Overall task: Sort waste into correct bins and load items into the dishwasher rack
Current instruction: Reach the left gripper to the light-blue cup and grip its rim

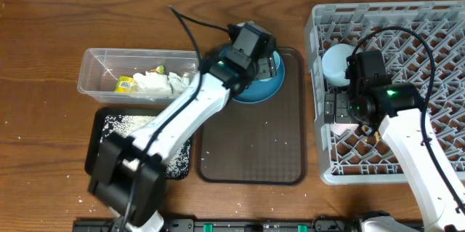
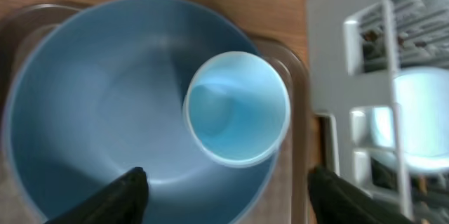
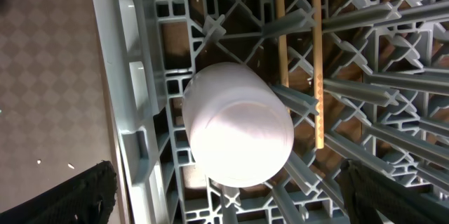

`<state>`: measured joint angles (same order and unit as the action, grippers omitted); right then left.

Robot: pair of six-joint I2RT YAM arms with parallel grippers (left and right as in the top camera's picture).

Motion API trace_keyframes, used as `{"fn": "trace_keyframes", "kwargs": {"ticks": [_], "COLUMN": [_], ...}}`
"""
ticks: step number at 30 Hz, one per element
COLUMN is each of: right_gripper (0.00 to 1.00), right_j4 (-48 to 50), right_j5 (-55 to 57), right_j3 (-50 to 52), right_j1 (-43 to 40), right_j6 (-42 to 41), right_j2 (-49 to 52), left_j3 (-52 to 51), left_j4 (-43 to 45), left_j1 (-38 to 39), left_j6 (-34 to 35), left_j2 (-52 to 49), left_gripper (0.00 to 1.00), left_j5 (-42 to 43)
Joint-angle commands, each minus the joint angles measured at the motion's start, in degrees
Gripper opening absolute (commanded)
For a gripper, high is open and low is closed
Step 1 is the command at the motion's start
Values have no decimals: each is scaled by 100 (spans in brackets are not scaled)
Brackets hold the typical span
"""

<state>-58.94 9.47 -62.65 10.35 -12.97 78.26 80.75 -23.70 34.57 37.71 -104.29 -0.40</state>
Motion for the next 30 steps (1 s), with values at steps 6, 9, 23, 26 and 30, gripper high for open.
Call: {"fn": "trace_keyframes", "kwargs": {"ticks": [6,9,23,26,30], "right_gripper": [99,99,99,99,99], "right_j4": [-2,-2,-2,-2,-2], "right_j5": [13,13,13,13,13], "right_j3": [-17,-17,-17,-17,-17], "right_j1": [-96,-96,-96,-96,-96], "right_j6": [-28,-28,-28,-28,-28], "right_j2": [11,11,11,11,11], "left_j3": [-7,-7,-7,-7,-7], "left_j4": [551,647,450,380,306], "left_j1": [-26,-44,-151,-151,-149], "left_j6": [164,199,94,94,94], "left_j2": [-772,-931,-984,-984,-984], "left_gripper": [59,54,29,22,21], "left_j5": [-181,-181,-223,-223,-216]}}
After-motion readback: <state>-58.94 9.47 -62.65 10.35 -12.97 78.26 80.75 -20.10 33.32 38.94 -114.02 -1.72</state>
